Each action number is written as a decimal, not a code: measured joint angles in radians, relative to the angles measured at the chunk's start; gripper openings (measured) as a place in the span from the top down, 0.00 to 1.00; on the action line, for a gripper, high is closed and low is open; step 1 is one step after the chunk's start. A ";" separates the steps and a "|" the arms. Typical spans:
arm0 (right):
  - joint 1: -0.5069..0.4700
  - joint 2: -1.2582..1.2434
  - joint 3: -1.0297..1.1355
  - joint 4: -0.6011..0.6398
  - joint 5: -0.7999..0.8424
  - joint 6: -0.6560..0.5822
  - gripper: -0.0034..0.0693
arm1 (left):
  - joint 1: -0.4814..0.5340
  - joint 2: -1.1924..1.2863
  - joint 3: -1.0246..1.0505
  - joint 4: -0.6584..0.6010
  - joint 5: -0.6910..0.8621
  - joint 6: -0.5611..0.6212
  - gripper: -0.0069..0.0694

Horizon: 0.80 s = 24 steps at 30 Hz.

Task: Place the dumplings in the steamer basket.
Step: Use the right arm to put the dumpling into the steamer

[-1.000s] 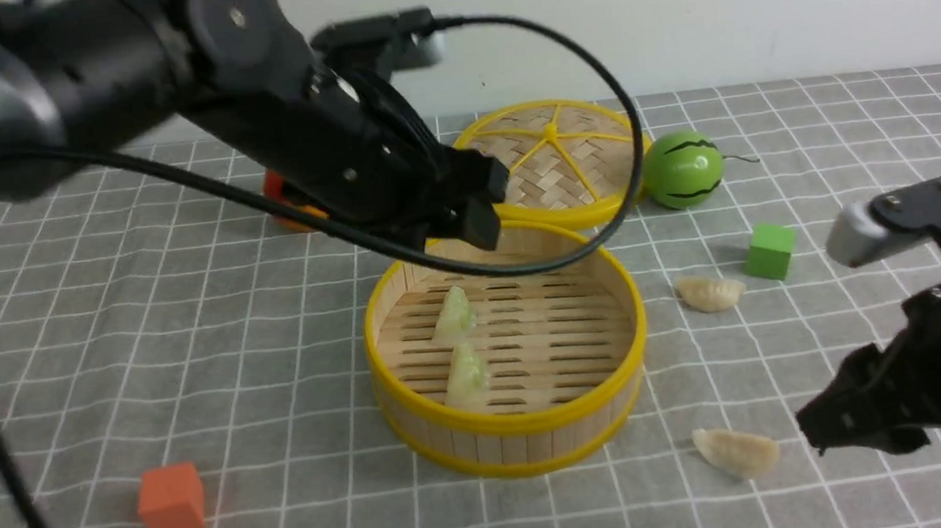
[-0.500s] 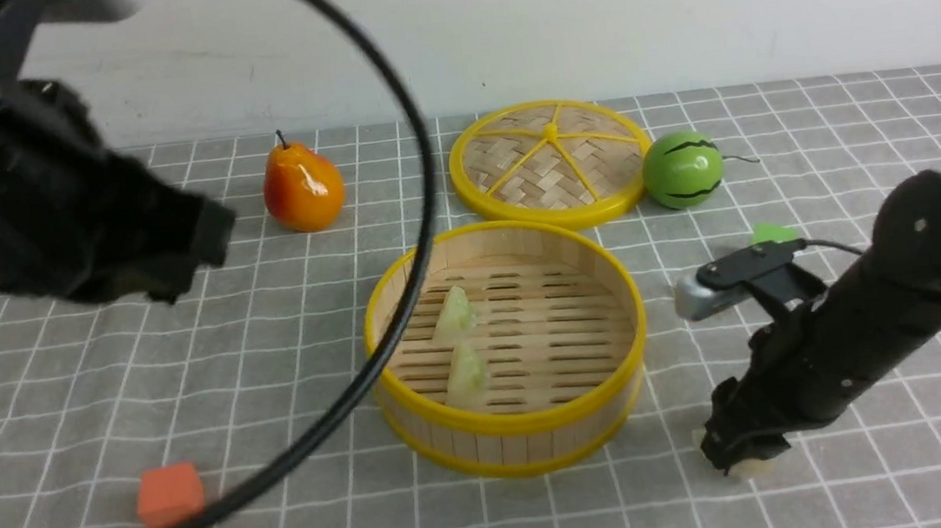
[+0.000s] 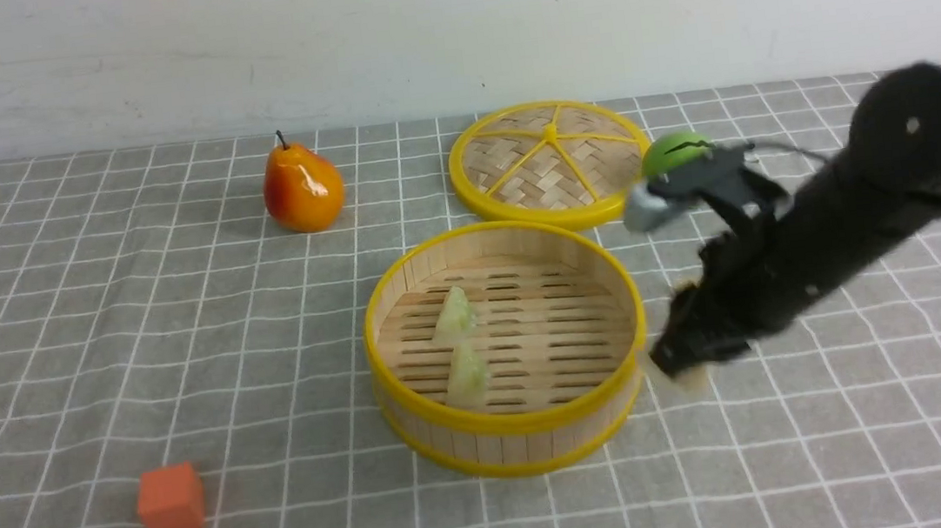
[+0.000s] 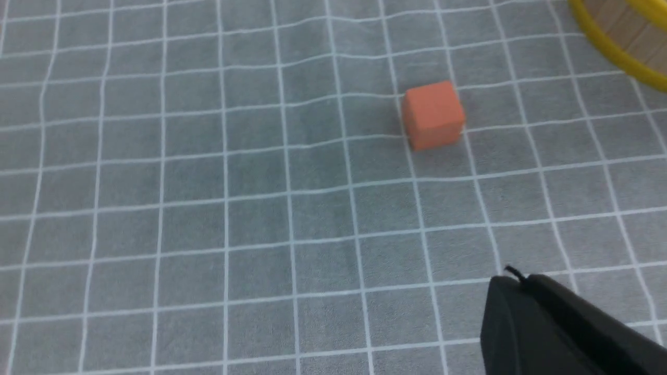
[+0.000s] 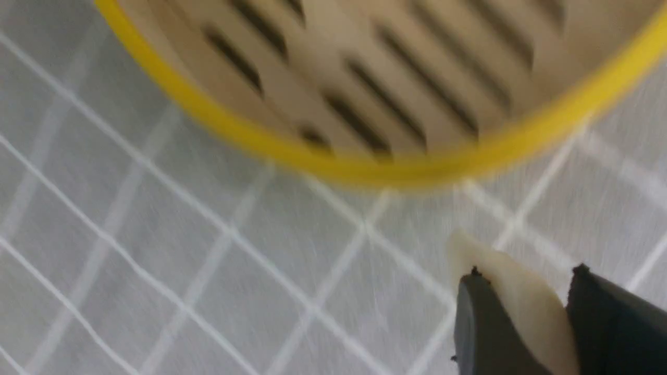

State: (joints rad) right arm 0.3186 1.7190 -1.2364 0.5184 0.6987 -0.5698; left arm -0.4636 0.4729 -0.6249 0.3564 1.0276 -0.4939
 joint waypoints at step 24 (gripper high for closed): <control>0.112 0.130 -0.131 0.145 -0.254 -0.256 0.25 | 0.000 -0.202 0.211 0.038 -0.271 -0.159 0.93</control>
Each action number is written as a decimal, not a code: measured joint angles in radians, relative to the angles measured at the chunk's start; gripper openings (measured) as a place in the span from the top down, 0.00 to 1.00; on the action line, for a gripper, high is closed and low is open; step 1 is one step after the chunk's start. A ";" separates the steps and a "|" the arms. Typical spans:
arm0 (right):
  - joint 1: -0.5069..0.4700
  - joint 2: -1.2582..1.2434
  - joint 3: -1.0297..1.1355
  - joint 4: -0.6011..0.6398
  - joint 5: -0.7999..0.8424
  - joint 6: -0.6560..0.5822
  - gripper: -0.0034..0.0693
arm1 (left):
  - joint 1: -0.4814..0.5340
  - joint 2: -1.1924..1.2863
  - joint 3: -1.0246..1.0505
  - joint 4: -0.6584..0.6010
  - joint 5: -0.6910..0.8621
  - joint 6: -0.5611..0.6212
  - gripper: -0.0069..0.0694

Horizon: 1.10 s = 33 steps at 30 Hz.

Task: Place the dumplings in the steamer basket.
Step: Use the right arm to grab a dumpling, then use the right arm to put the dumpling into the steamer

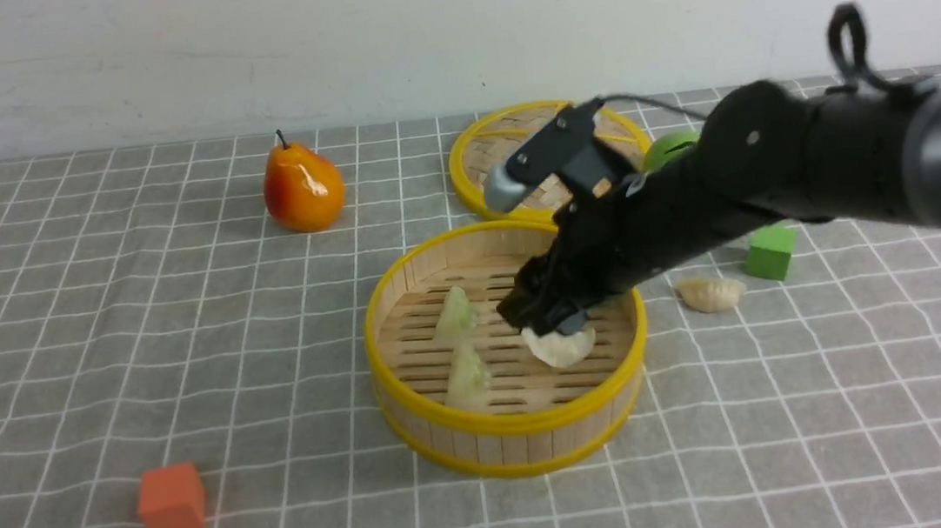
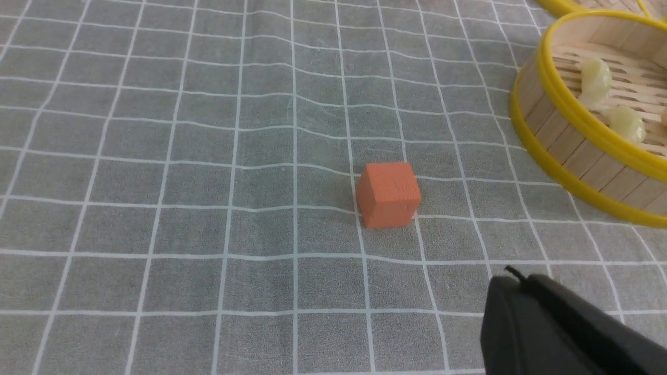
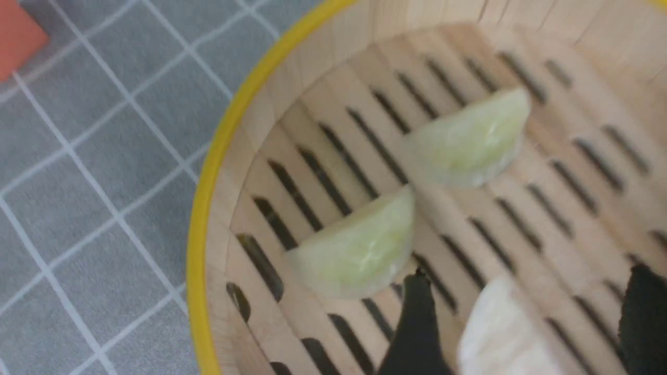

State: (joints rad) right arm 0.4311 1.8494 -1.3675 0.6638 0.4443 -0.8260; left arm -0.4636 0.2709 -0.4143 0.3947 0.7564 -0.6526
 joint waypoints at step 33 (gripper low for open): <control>-0.267 0.139 -0.209 -0.061 0.129 0.005 0.70 | 0.000 0.000 0.035 0.038 -0.065 0.000 0.93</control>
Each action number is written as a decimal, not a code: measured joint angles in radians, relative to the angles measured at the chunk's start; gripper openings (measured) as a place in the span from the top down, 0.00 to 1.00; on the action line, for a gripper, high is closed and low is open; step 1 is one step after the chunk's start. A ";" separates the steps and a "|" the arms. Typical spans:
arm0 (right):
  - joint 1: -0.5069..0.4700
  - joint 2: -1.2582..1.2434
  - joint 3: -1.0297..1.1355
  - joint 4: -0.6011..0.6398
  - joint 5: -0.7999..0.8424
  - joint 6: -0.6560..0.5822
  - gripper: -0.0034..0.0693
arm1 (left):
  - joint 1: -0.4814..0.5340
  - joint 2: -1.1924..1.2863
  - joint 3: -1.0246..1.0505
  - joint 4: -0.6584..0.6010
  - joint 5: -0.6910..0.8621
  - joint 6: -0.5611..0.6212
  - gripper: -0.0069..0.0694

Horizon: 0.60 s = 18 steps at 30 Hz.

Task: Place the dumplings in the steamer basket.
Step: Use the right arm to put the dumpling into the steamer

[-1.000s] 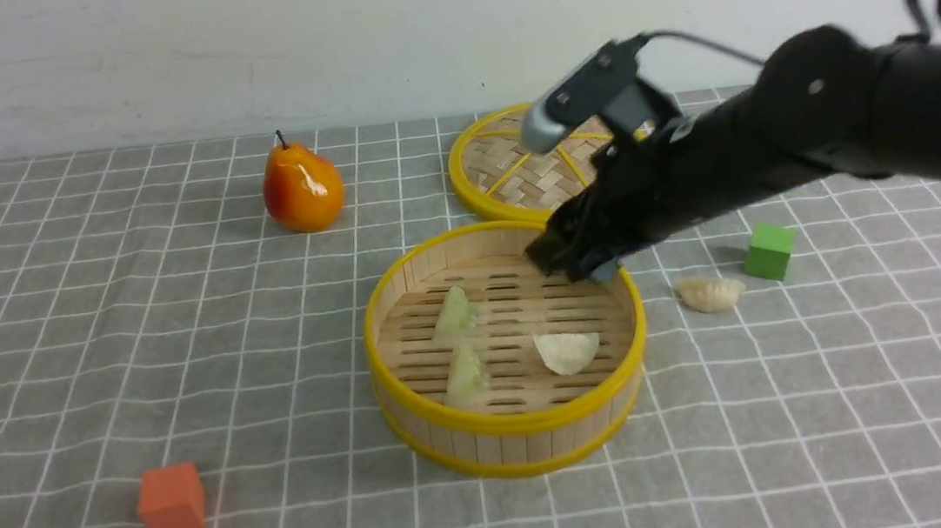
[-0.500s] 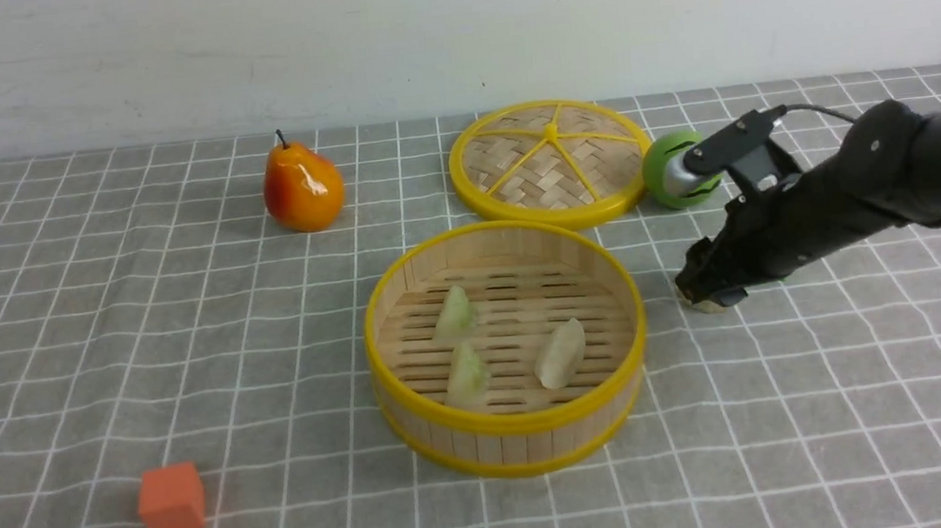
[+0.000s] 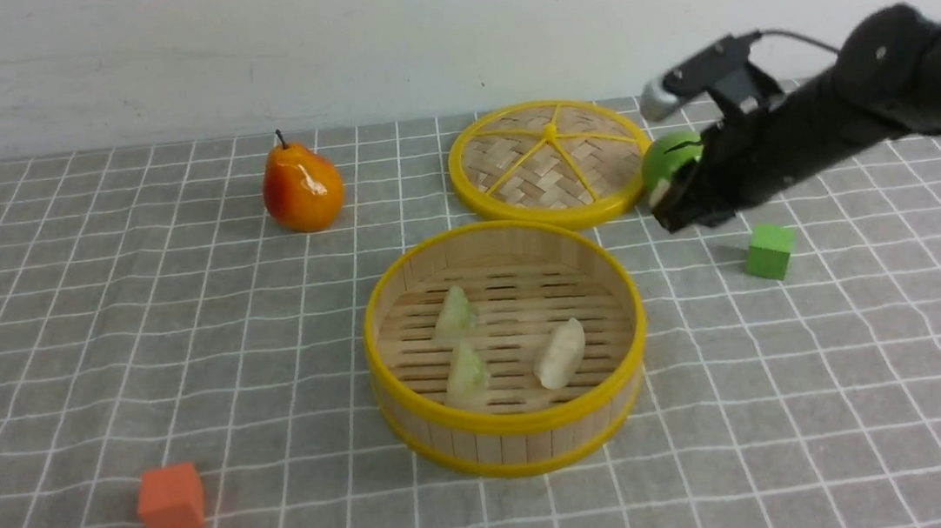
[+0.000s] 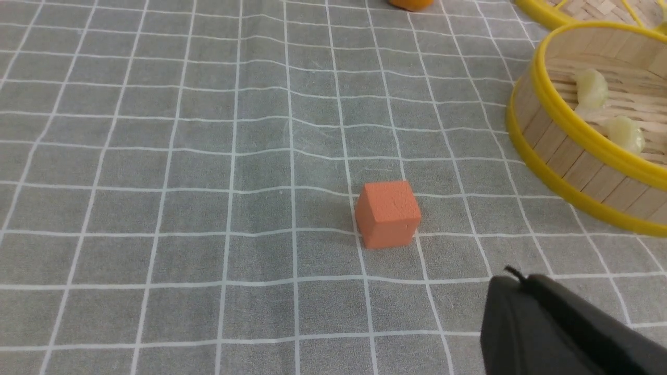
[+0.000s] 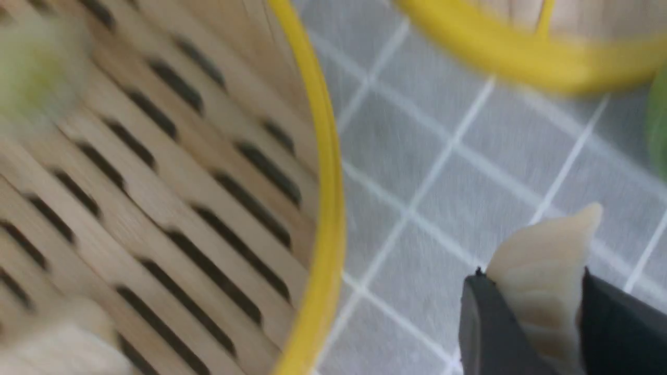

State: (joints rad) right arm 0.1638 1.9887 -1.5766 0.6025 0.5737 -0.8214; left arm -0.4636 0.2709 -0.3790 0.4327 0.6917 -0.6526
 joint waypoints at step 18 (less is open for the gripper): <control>0.186 0.164 -0.072 0.179 -0.043 0.000 0.32 | 0.000 0.000 0.000 0.002 -0.007 0.000 0.92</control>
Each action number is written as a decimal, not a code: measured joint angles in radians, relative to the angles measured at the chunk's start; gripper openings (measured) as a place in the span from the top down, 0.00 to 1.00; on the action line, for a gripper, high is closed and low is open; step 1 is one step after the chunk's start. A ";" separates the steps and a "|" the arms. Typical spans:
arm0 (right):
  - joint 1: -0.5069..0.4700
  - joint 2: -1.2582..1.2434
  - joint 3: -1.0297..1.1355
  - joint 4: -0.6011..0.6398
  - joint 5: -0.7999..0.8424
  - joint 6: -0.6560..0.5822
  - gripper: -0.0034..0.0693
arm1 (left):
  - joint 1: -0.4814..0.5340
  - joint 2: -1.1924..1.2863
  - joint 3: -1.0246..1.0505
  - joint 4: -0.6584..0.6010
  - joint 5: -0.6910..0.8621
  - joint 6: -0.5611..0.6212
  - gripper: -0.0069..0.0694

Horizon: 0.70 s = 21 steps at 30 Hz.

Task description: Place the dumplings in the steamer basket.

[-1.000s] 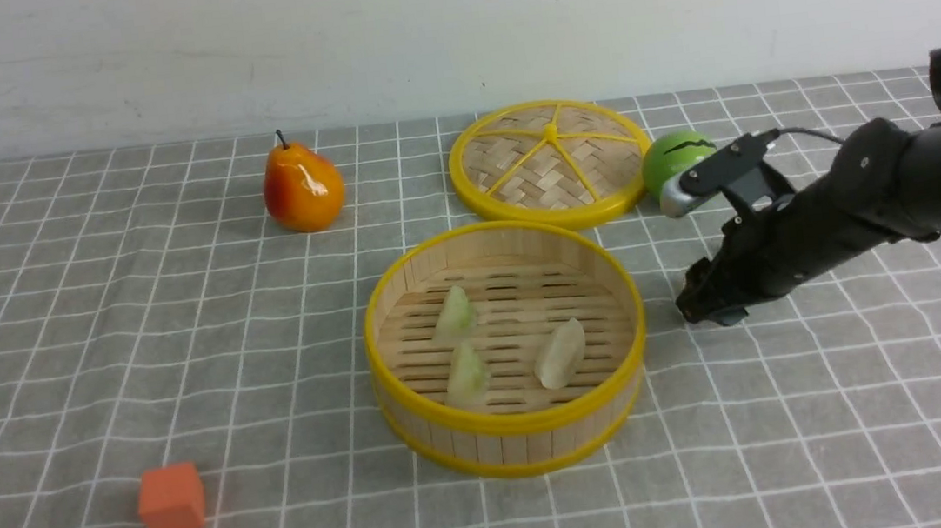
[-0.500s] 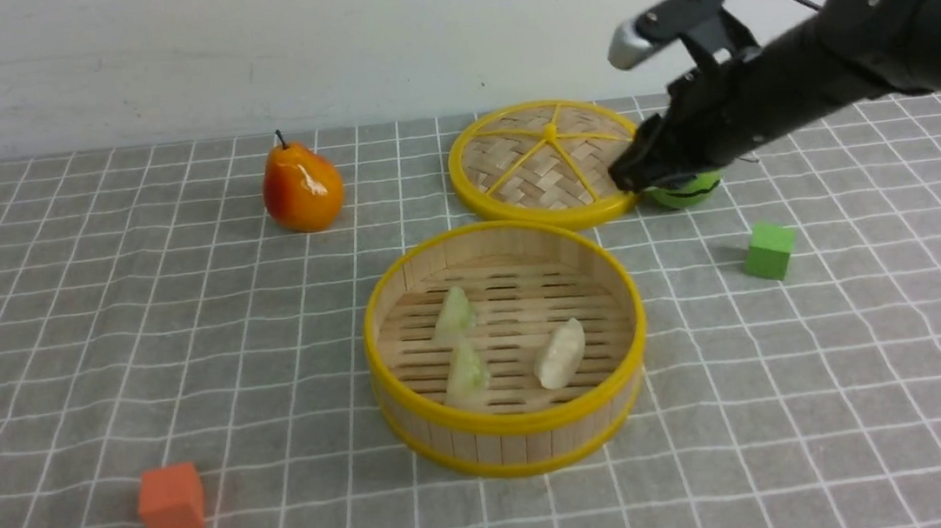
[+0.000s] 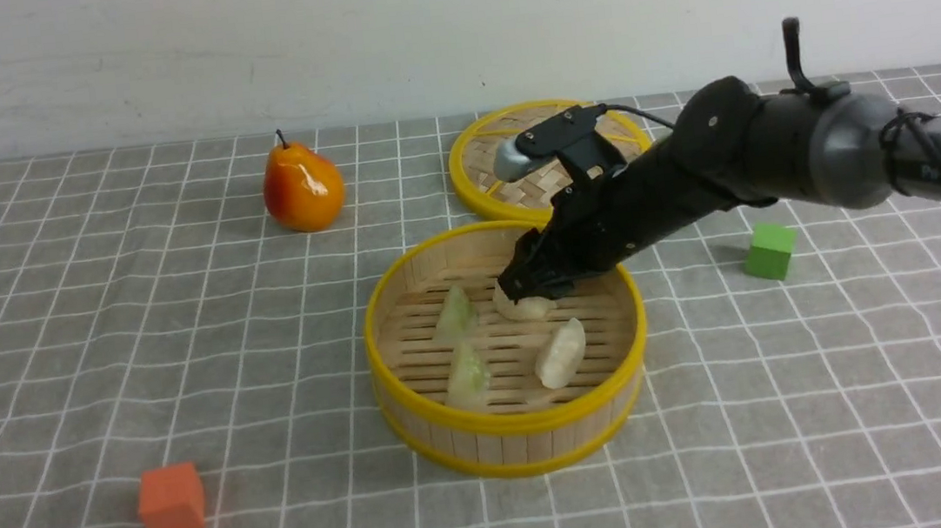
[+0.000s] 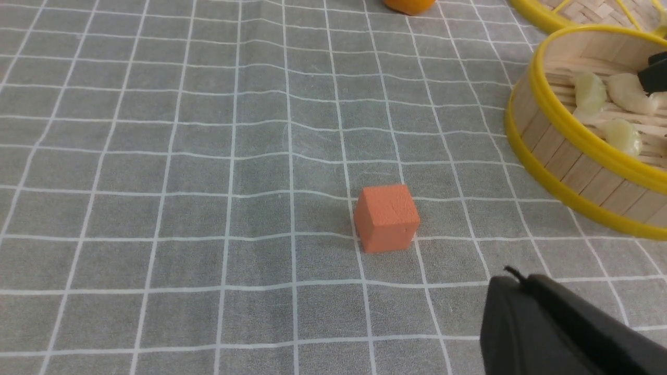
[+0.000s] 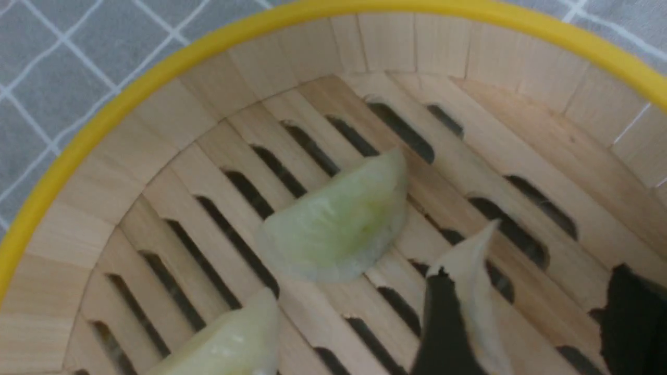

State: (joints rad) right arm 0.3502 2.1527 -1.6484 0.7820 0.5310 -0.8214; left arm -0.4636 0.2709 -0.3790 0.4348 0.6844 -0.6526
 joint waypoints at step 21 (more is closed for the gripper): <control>-0.147 -1.039 0.231 -0.482 0.280 0.328 0.97 | 0.000 0.000 0.000 0.000 0.001 0.000 0.89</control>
State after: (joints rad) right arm 0.2028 1.1136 -1.4177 0.3001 0.8112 -0.4935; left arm -0.4636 0.2709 -0.3790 0.4348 0.6854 -0.6526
